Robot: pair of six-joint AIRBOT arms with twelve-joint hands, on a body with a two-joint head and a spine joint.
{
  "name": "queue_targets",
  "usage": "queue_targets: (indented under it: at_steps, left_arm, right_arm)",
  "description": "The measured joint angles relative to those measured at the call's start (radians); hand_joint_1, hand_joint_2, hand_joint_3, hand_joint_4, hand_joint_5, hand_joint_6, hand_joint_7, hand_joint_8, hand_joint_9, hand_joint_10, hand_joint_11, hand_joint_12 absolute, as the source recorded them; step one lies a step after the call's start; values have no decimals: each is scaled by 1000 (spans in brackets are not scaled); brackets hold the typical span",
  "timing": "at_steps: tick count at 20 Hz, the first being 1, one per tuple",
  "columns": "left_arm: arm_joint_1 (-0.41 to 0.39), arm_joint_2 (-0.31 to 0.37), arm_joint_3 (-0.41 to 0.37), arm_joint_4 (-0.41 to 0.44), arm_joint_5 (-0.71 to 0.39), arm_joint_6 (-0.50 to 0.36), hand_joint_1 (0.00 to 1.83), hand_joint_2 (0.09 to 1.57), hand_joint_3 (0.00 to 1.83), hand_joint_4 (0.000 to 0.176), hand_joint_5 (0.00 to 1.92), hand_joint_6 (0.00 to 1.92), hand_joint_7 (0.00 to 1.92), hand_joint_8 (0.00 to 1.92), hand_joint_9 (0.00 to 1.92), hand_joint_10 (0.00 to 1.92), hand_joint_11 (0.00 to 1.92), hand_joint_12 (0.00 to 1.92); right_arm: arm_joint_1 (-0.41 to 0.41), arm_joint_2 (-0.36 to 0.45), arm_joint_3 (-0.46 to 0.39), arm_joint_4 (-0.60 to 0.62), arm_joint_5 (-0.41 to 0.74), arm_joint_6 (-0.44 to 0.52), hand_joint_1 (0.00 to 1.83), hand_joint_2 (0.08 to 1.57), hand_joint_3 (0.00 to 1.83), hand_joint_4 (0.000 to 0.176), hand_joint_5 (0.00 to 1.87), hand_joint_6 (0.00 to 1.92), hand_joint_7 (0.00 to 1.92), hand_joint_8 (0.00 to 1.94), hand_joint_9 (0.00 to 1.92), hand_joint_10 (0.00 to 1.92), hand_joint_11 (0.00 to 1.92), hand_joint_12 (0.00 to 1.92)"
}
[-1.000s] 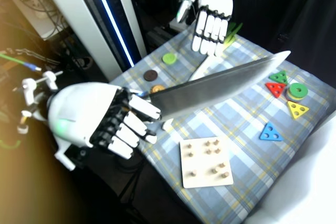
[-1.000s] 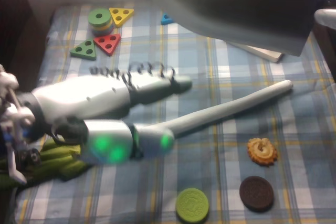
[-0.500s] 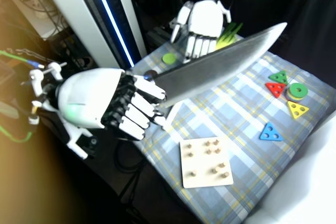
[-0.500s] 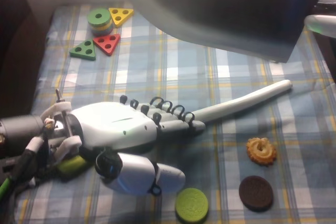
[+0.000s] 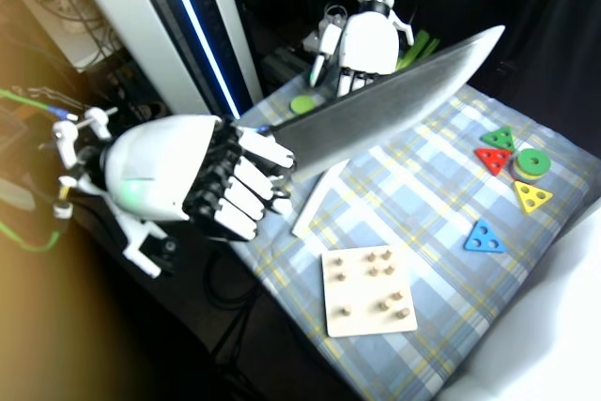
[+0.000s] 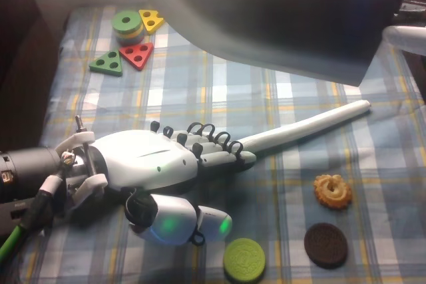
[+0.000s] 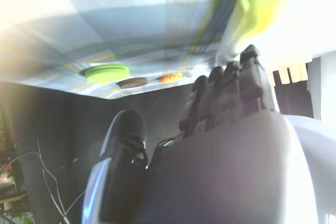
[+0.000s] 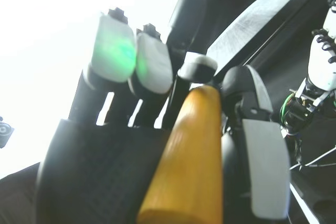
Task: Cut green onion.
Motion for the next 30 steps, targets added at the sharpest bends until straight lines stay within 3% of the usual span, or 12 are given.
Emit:
queue_targets:
  at_steps: [1, 2, 3, 4, 6, 9, 14, 17, 18, 21, 28, 30]
  left_arm:
    - [0, 0, -3, 0, -1, 0, 0, 1357, 0, 0, 0, 0, 0, 0, 0, 0, 0, 0]
    - [0, 2, -3, -1, -2, 0, 0, 1356, 0, 0, 0, 0, 0, 0, 0, 0, 0, 0]
    - [0, 6, -7, -3, -4, 0, 0, 1350, 0, 0, 0, 0, 0, 0, 0, 0, 0, 0]
    - [0, 11, -12, -3, -5, 0, 0, 1340, 0, 0, 0, 0, 0, 0, 0, 0, 0, 0]
    - [0, 20, -19, -10, -14, 0, 0, 1330, 0, 0, 0, 0, 0, 0, 0, 0, 0, 0]
    - [-3, 36, -31, -22, -16, -1, 0, 1324, 0, 0, 0, 0, 0, 0, 0, 0, 0, 0]
    - [-11, 59, -41, -47, -39, -2, 0, 1324, 0, 0, 26, 5, 1, 0, 0, 0, 0, 0]
    - [-14, 77, -43, -69, -64, -1, 0, 1334, 0, 0, 1, 0, 0, 0, 0, 0, 0, 0]
    - [-14, 80, -43, -86, -74, -1, 0, 1335, 0, 0, 6, 2, 0, 0, 0, 0, 0, 0]
    - [-19, 93, -43, -133, -115, -1, 0, 1330, 0, 0, 0, 0, 0, 0, 0, 0, 0, 0]
    - [17, 134, -69, -388, -266, 147, 0, 1342, 2, 0, 8, 3, 0, 0, 0, 0, 0, 0]
    - [43, 148, -79, -460, -346, 166, 0, 1336, 0, 0, 0, 0, 0, 0, 0, 0, 0, 0]
  right_arm:
    - [-13, 1, -3, 2, 3, 3, 560, 1444, 0, 168, 1099, 1921, 1352, 1941, 1434, 1921, 1408, 1921]
    - [-38, 1, -7, 5, 3, 12, 589, 1463, 0, 73, 1063, 1921, 1334, 1941, 1416, 1921, 1395, 1921]
    - [-64, 1, -13, 6, 3, 17, 543, 1461, 0, 46, 1050, 1921, 1315, 1941, 1397, 1921, 1392, 1921]
    - [-90, 1, -18, 10, 2, 26, 541, 1460, 0, 0, 1004, 1921, 1296, 1941, 1396, 1921, 1414, 1921]
    - [-158, 0, -19, 19, -12, 41, 579, 1459, 1, 0, 881, 1921, 1218, 1941, 1353, 1921, 1412, 1921]
    - [-214, 1, -22, 50, -8, 71, 476, 1462, 5, 0, 990, 1921, 1303, 1941, 1418, 1921, 1461, 1921]
    - [-220, 2, -21, 51, -7, 77, 464, 1501, 0, 0, 1052, 1921, 1387, 1941, 1532, 1921, 1582, 1921]
    - [-220, 2, -16, 72, 25, 62, 534, 1420, 0, 0, 936, 1921, 1271, 1941, 1407, 1921, 1445, 1921]
    - [-219, -2, -16, 106, 54, 55, 628, 1409, 0, 0, 1013, 1921, 1332, 1941, 1457, 1921, 1472, 1921]
    - [-173, -2, 5, 165, 131, 34, 556, 1437, 0, 0, 1173, 1921, 1418, 1941, 1480, 1921, 1434, 1921]
    - [-75, -2, 68, 170, 31, -6, 419, 1396, 8, 0, 1126, 1921, 1334, 1941, 1380, 1921, 1358, 1921]
    - [-46, -2, 89, 172, -16, -14, 464, 1416, 5, 0, 1140, 1921, 1389, 1941, 1476, 1921, 1479, 1921]
